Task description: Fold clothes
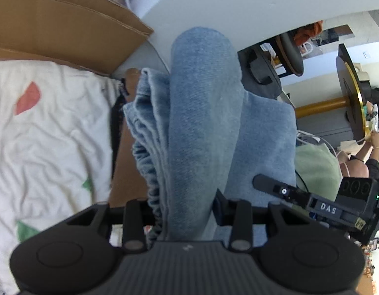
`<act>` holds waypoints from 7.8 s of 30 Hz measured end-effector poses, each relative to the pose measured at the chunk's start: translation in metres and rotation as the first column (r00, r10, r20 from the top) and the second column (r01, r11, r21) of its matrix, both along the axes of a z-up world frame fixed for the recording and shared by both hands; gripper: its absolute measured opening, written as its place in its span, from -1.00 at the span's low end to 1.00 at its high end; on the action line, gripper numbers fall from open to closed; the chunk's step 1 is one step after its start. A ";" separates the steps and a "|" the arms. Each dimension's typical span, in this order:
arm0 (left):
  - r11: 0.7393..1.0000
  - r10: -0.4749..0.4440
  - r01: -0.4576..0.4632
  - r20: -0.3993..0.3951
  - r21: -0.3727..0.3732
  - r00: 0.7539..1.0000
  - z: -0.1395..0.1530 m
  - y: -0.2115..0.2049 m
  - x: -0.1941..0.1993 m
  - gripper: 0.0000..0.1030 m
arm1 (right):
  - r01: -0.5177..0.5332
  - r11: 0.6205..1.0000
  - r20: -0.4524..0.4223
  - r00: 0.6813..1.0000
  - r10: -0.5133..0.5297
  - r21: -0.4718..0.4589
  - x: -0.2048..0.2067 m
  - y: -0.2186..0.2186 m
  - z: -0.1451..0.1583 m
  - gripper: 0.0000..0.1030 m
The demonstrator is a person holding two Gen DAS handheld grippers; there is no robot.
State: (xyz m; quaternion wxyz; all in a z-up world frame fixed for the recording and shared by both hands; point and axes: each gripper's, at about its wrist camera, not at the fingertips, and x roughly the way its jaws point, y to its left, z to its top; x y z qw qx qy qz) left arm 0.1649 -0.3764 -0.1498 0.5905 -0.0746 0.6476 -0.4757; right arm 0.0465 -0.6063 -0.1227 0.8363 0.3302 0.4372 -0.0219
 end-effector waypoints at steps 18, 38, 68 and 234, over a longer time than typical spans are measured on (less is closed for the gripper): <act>0.994 -0.046 0.032 -0.137 -0.104 0.990 -0.079 -0.103 0.029 -0.21 | 0.110 0.983 0.036 0.994 -0.105 -0.148 0.033 -0.084 -0.045 -0.61; 0.996 -0.029 0.010 -0.211 -0.088 0.977 -0.141 -0.107 0.048 -0.21 | 0.078 0.980 0.002 0.997 -0.079 -0.183 0.051 -0.087 -0.102 -0.60; 0.957 -0.261 0.215 0.254 0.195 0.932 -0.026 -0.129 0.058 -0.23 | 0.244 0.948 0.065 0.970 -0.236 -0.203 0.053 -0.100 -0.151 -0.52; 0.869 -0.402 0.224 0.366 0.441 0.839 -0.028 0.000 -0.044 0.48 | 0.322 0.946 -0.041 0.946 -0.323 -0.028 -0.105 0.040 -0.177 0.68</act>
